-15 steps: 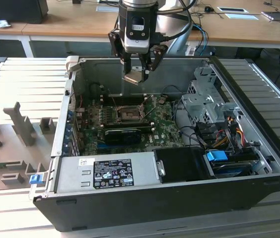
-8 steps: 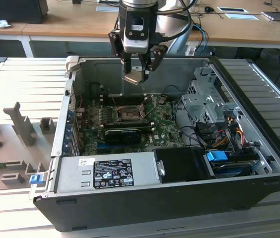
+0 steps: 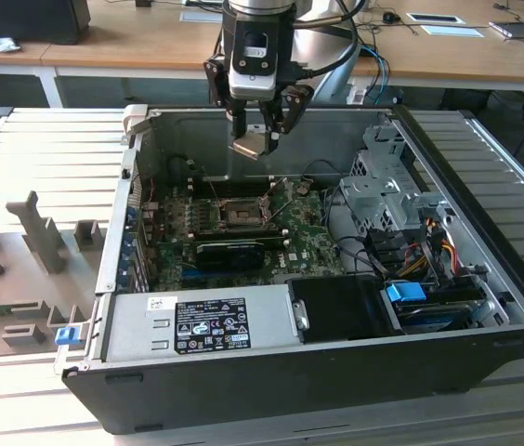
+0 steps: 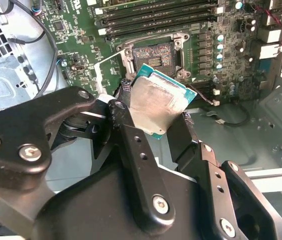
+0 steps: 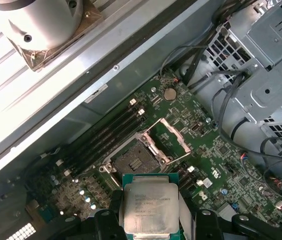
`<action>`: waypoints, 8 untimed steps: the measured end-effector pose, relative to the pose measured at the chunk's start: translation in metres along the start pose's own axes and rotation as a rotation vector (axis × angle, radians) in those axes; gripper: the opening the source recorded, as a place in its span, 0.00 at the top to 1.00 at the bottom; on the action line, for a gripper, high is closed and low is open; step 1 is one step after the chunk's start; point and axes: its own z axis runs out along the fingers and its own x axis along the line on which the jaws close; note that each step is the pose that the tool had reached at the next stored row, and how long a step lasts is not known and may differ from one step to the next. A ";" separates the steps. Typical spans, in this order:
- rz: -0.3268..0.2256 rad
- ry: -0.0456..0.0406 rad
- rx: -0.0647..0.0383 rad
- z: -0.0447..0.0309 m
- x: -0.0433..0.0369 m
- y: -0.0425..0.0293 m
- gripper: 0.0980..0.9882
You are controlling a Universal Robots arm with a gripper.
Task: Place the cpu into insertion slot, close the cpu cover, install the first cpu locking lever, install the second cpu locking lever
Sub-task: 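Place the cpu into insertion slot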
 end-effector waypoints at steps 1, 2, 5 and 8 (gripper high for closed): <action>0.002 -0.0002 0.000 0.0000 0.0000 0.0000 0.51; 0.004 -0.0004 0.000 0.0001 0.0000 0.0000 0.51; 0.017 -0.0016 0.000 0.0007 0.0000 0.0000 0.51; 0.061 -0.0053 -0.001 0.0011 0.0000 -0.0001 0.51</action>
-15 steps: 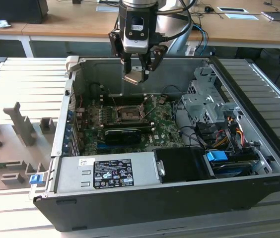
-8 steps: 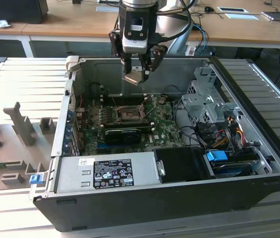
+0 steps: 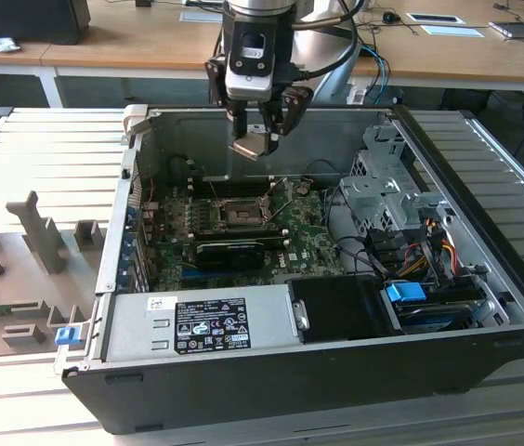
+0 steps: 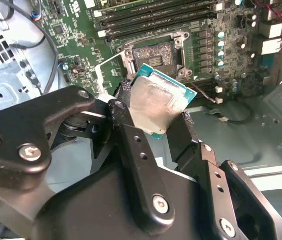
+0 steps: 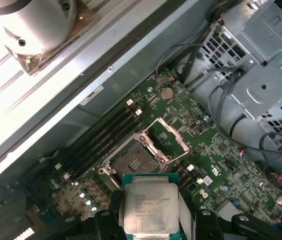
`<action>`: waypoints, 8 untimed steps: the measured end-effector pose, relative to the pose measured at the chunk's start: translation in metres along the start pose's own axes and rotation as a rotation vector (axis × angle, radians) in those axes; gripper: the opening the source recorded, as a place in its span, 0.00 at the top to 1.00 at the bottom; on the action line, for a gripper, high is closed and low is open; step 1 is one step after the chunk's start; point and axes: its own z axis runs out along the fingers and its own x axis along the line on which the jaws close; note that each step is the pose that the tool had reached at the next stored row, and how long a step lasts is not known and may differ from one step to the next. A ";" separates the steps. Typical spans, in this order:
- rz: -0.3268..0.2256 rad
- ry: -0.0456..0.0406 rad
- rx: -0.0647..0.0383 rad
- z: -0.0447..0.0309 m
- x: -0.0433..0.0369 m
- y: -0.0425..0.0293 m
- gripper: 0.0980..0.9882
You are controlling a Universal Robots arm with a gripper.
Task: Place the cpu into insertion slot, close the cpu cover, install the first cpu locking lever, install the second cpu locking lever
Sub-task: 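Place the cpu into insertion slot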
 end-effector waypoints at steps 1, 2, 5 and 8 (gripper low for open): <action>0.015 -0.0012 0.000 0.0002 0.0000 0.0000 0.51; 0.046 -0.0039 -0.001 0.0006 0.0000 0.0000 0.51; 0.111 -0.0094 -0.002 0.0010 0.0000 -0.0001 0.51; 0.136 -0.0114 -0.003 0.0014 0.0000 -0.0001 0.51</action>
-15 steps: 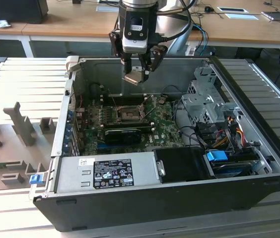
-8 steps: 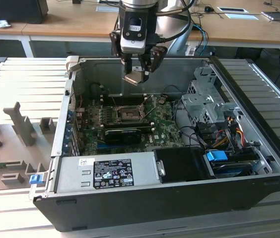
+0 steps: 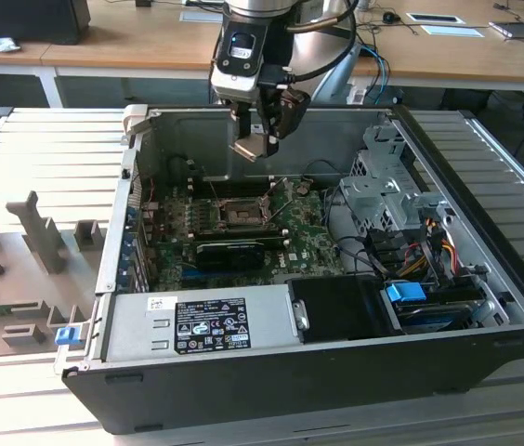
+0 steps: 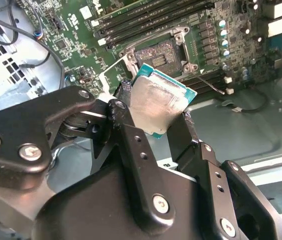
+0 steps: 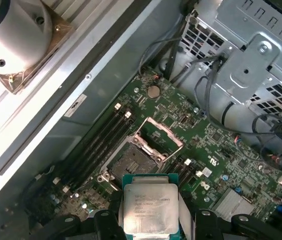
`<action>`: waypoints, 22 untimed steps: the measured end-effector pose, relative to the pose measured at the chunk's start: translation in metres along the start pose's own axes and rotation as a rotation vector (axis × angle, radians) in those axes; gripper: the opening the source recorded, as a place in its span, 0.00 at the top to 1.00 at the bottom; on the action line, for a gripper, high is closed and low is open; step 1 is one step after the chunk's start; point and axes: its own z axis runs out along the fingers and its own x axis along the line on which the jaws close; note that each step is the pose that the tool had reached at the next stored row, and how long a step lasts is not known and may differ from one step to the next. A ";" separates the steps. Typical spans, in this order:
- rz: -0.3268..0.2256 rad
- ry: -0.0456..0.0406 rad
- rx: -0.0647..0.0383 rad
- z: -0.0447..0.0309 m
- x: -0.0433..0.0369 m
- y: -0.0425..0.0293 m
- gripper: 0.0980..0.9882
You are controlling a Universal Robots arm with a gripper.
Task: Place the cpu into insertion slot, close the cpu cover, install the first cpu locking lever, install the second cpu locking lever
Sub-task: 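Place the cpu into insertion slot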
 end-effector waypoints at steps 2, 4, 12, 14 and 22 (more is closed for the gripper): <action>0.010 -0.0009 0.000 0.0005 0.0000 -0.0001 0.51; 0.015 -0.0013 0.000 0.0015 0.0000 -0.0002 0.51; 0.015 -0.0017 0.000 0.0064 -0.0001 -0.0006 0.51; 0.018 -0.0018 0.000 0.0067 -0.0002 -0.0006 0.51; 0.042 -0.0038 0.000 0.0077 -0.0001 -0.0007 0.51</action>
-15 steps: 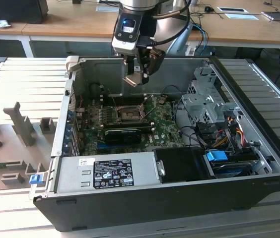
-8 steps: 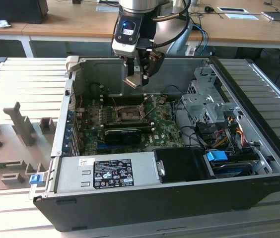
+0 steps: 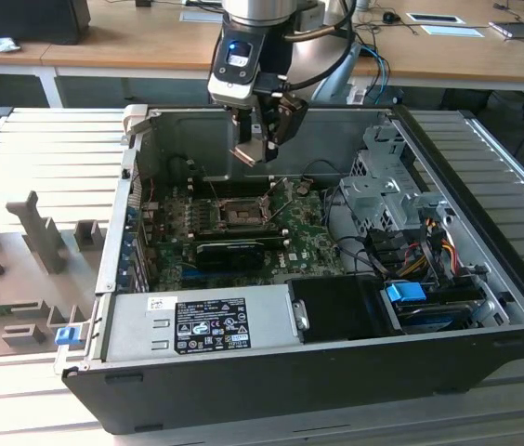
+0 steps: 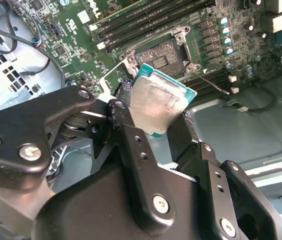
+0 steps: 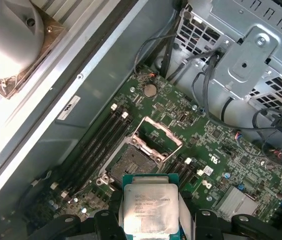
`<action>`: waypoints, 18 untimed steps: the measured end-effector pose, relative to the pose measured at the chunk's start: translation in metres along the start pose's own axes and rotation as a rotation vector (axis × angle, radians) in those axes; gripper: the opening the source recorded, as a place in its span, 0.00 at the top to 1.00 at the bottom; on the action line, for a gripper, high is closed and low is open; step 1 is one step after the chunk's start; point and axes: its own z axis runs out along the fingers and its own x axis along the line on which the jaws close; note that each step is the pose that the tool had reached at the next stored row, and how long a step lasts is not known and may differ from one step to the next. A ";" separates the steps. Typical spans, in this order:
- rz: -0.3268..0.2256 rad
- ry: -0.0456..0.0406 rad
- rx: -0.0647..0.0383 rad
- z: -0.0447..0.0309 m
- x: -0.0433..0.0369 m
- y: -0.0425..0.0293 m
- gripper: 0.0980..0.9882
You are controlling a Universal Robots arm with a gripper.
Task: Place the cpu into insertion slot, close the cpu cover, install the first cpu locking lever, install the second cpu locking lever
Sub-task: 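Place the cpu into insertion slot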
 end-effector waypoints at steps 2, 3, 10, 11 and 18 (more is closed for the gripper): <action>0.028 -0.0024 -0.001 0.0007 0.0000 -0.0001 0.51; 0.039 -0.0033 -0.001 0.0009 0.0000 -0.0001 0.51; 0.108 -0.0092 -0.002 0.0019 -0.0001 -0.0002 0.51; 0.116 -0.0098 -0.002 0.0021 -0.0001 -0.0002 0.51; 0.153 -0.0129 -0.003 0.0028 -0.0001 -0.0002 0.51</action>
